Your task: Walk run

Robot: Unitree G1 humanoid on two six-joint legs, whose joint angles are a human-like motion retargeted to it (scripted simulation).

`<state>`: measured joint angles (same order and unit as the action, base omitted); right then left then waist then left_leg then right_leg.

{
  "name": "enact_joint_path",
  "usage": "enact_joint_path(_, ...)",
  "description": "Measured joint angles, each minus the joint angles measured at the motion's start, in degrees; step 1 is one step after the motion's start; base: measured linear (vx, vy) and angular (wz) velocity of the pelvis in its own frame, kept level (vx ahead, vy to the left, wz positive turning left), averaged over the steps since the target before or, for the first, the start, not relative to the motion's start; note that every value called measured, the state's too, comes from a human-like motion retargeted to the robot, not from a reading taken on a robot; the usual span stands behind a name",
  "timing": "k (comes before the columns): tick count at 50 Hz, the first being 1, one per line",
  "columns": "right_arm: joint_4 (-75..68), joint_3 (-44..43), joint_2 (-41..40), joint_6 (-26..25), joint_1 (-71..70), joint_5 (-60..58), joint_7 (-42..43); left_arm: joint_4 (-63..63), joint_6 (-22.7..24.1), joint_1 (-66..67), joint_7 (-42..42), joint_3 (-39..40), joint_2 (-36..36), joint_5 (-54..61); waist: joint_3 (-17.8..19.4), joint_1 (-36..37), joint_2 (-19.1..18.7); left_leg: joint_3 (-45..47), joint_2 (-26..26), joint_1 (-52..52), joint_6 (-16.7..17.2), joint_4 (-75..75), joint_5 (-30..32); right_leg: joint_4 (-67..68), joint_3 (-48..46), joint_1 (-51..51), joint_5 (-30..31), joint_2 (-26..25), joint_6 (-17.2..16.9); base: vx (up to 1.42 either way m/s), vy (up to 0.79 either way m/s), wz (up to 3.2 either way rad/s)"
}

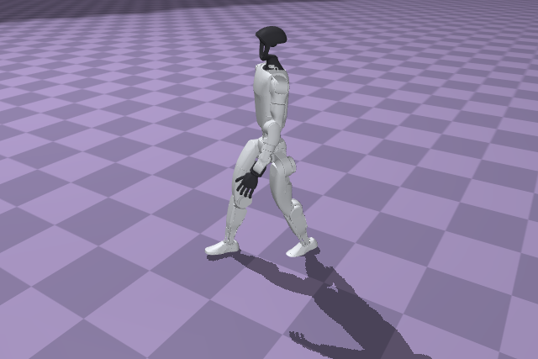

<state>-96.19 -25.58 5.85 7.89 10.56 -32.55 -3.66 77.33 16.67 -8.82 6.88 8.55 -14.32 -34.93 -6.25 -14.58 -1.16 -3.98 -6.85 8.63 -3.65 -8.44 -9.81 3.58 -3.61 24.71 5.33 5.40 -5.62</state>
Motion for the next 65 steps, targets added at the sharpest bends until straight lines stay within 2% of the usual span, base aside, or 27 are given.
enact_joint_path(2,0.67,-0.71,-0.12,0.82,-0.21,0.42,1.07,4.55,-1.05,3.11,0.15,0.35,0.84,-1.5,-0.63,-1.96,-0.58,-2.02,0.99,-0.39,3.91,-4.32,7.48,0.83,4.66,-2.14,3.1,-1.25,-0.19,0.85,-0.45,1.14)
enact_joint_path(5,1.05,-1.23,0.05,1.89,-1.42,2.69,1.9,12.18,-4.64,7.81,0.12,1.21,2.31,-4.92,-0.74,-1.69,-1.69,-3.98,1.96,-4.74,12.61,-16.93,23.91,3.58,4.54,-4.44,0.98,-1.91,4.17,0.84,-0.45,0.66)
enact_joint_path(7,1.42,-0.9,0.52,1.6,-3.01,3.91,1.81,16.43,-7.71,10.91,-0.25,2.0,2.8,-5.7,-1.08,-1.47,0.02,0.03,2.46,-9.67,16.71,-27.8,30.86,3.47,1.37,-7.16,-0.62,0.17,5.32,0.86,-0.41,0.61)
enact_joint_path(8,1.79,-0.98,0.77,1.21,-4.11,4.23,1.87,18.3,-8.75,12.2,-0.11,2.63,2.85,-5.94,-1.23,-1.32,0.99,1.85,2.59,-12.01,17.62,-32.43,34.21,3.21,-1.13,-8.3,-1.1,1.3,5.75,0.81,-0.37,0.63)
enact_joint_path(9,2.38,-1.14,0.91,0.89,-5.17,4.41,2.04,19.38,-9.3,13.83,0.55,3.26,2.94,-6.2,-1.25,-1.13,1.59,3.83,3.58,-14.3,16.05,-35.76,34.61,2.89,-1.23,-9.53,-1.89,1.16,6.33,0.67,-0.31,0.68)
enact_joint_path(10,3.08,-1.34,1.0,0.6,-6.19,4.54,2.26,20.07,-9.61,15.62,1.46,3.89,3.05,-6.46,-1.2,-0.92,2.01,5.9,5.01,-16.57,13.25,-38.43,33.54,2.55,-0.14,-10.8,-2.83,0.37,6.99,0.52,-0.27,0.71)
enact_joint_path(12,5.06,-1.68,1.33,0.88,-8.18,4.82,2.49,20.07,-9.47,19.2,3.47,4.93,3.38,-6.58,-0.32,0.03,2.38,11.43,9.39,-20.94,6.88,-42.7,26.72,1.55,-1.83,-13.45,-3.74,-0.22,7.36,0.52,-0.29,0.48)
enact_joint_path(15,8.91,-0.92,2.2,1.84,-10.54,5.56,2.3,20.07,-8.7,24.07,3.56,7.01,3.87,-5.78,0.93,5.18,4.28,18.3,11.21,-26.6,2.31,-42.25,19.55,-0.07,-0.13,-16.65,-4.55,-1.38,7.9,0.6,-0.31,-0.44)
enact_joint_path(18,12.28,-0.3,3.54,2.61,-12.14,5.37,2.4,20.07,-9.02,28.34,2.59,8.95,4.28,-4.61,1.13,8.53,4.56,18.83,9.52,-31.81,1.25,-33.64,13.71,-1.33,-0.35,-19.27,-5.93,-3.11,8.32,0.69,-0.27,-0.19)
enact_joint_path(22,14.09,-0.87,6.09,2.24,-14.87,3.78,2.33,20.07,-11.12,31.33,3.08,11.43,5.32,-3.76,1.98,10.39,2.72,22.95,8.58,-33.8,-1.61,-13.99,12.58,-1.97,-2.33,-23.13,-8.66,-6.58,8.74,0.52,-0.17,0.28)
enact_joint_path(28,14.97,-2.46,6.44,1.45,-15.24,5.5,2.64,20.07,-11.2,29.81,4.25,14.24,6.94,-2.68,2.25,11.01,1.91,29.58,1.97,-33.63,-0.51,7.33,3.97,-2.34,-7.14,-28.69,-12.11,-9.96,8.74,0.71,-0.2,0.49)
enact_joint_path(30,14.27,-2.45,5.87,2.41,-14.33,6.76,2.78,20.07,-9.81,28.11,4.84,14.52,7.38,-1.62,1.99,12.36,2.88,30.76,1.11,-33.4,-3.57,8.22,4.61,-1.63,-7.51,-29.95,-12.11,-9.9,7.99,0.75,-0.18,0.01)
enact_joint_path(32,12.83,-1.85,5.11,3.21,-13.04,7.03,2.36,20.03,-8.28,26.24,4.88,14.73,7.52,-0.62,1.14,14.4,4.35,32.57,1.43,-32.72,-7.67,6.26,6.47,-0.24,-6.7,-30.7,-10.74,-9.4,6.36,0.75,-0.16,-0.48)
enact_joint_path(34,10.82,-1.11,4.22,3.51,-11.54,5.62,2.11,19.76,-7.08,24.63,4.53,14.85,7.42,0.34,0.05,16.06,5.47,33.57,1.74,-32.06,-8.55,5.48,9.59,1.67,-7.0,-31.66,-7.31,-8.82,3.4,0.92,-0.12,-0.55)
enact_joint_path(36,8.58,-0.37,3.23,3.34,-9.78,3.26,3.11,19.86,-6.33,22.47,4.24,14.03,6.82,1.91,-1.15,15.93,6.41,28.56,0.53,-32.32,-9.55,3.51,10.16,4.62,-9.24,-32.23,-0.08,-7.53,-1.53,0.97,-0.04,0.05)
enact_joint_path(38,6.32,0.52,2.27,3.31,-8.0,1.66,5.2,20.06,-6.18,19.28,3.87,12.73,5.78,3.38,-1.54,15.78,6.34,24.36,0.63,-32.54,-9.9,0.74,8.43,9.65,-8.43,-31.54,10.08,-7.39,-8.17,0.96,-0.05,0.37)
enact_joint_path(40,4.13,1.38,1.34,3.65,-6.5,1.02,6.95,20.07,-6.39,15.31,2.97,11.3,4.18,4.28,-2.09,14.71,3.28,22.96,5.16,-31.81,-8.64,-0.82,7.12,16.87,-6.28,-27.1,19.28,-13.83,-9.38,0.75,-0.28,0.77)
enact_joint_path(42,2.53,2.34,1.18,2.25,-5.11,0.0,7.32,19.53,-6.1,11.73,1.85,10.52,3.37,4.66,-2.19,13.26,0.64,20.69,7.06,-29.07,-7.64,-1.01,5.38,26.15,-4.85,-22.52,23.55,-18.3,-9.38,0.75,-0.2,1.04)
enact_joint_path(43,2.24,2.56,1.14,0.77,-4.65,-1.02,6.97,18.37,-5.99,10.07,1.71,10.15,3.24,5.05,-1.94,13.04,-0.17,19.43,7.37,-27.89,-7.06,-1.18,4.57,30.14,-3.1,-20.55,22.51,-19.33,-9.38,0.8,-0.01,0.93)
enact_joint_path(45,2.56,1.96,0.78,-1.99,-3.35,-4.16,5.95,14.88,-5.64,7.41,2.07,9.05,3.35,6.13,-1.35,12.26,-2.27,17.33,7.47,-25.43,-6.68,-1.24,3.28,36.05,-0.62,-17.01,15.58,-19.47,-9.38,0.73,0.19,1.08)
enact_joint_path(47,3.0,0.76,0.72,-2.49,-1.83,-6.45,4.88,10.45,-4.56,5.12,2.3,7.47,3.85,6.98,-0.7,10.46,-4.29,15.26,6.04,-22.57,-7.32,0.02,3.0,37.55,0.38,-14.02,10.08,-16.82,-9.0,0.67,0.32,1.67)
enact_joint_path(50,2.95,0.83,0.76,-1.35,0.75,-6.05,3.46,4.21,-2.19,1.91,1.77,4.73,3.99,7.31,-0.06,7.7,-6.24,11.48,4.47,-18.72,-7.43,1.65,2.92,33.81,-1.29,-10.1,2.61,-10.31,-4.1,0.64,0.15,1.86)
enact_joint_path(53,2.23,0.9,0.55,-1.55,2.35,-4.95,2.49,0.48,-0.04,-1.91,1.58,2.35,2.62,6.4,0.51,6.87,-5.37,8.48,1.77,-15.49,-7.76,2.31,2.26,22.53,-1.23,-8.13,2.69,-4.76,-1.81,0.57,-0.06,1.48)
enact_joint_path(58,1.04,0.77,0.29,-1.9,2.35,-3.76,0.08,-1.12,0.36,-6.93,2.33,-0.21,0.07,3.22,1.88,6.23,-2.08,1.71,-3.08,-9.59,-7.28,2.76,0.67,5.29,8.07,-4.38,-0.38,-2.71,0.37,0.56,-0.15,1.31)
enact_joint_path(60,1.72,0.48,0.29,-1.77,2.07,-4.0,-0.36,-0.85,0.33,-7.49,2.01,-0.22,-0.09,1.66,2.69,5.95,-1.52,-1.18,-4.01,-7.23,-6.85,2.57,0.19,-1.04,12.46,-3.53,-2.9,-3.47,-0.39,0.65,-0.21,1.25)
enact_joint_path(63,3.3,0.08,0.88,-1.2,1.81,-3.87,0.47,1.57,-0.26,-6.89,0.86,-0.08,0.81,0.58,3.48,5.5,-1.85,-5.32,-4.4,-4.08,-6.63,1.83,-0.13,-6.68,14.7,-4.27,-5.04,-3.79,-4.13,0.66,-0.21,1.25)
enact_joint_path(65,3.8,-0.13,1.69,-1.21,1.31,-3.13,1.27,4.15,-0.82,-5.67,0.58,0.41,1.62,0.11,2.96,5.24,-1.38,-7.62,-5.41,-2.84,-6.3,0.91,0.12,-5.11,16.61,-4.68,-3.08,-4.19,-3.59,0.62,-0.2,1.26)
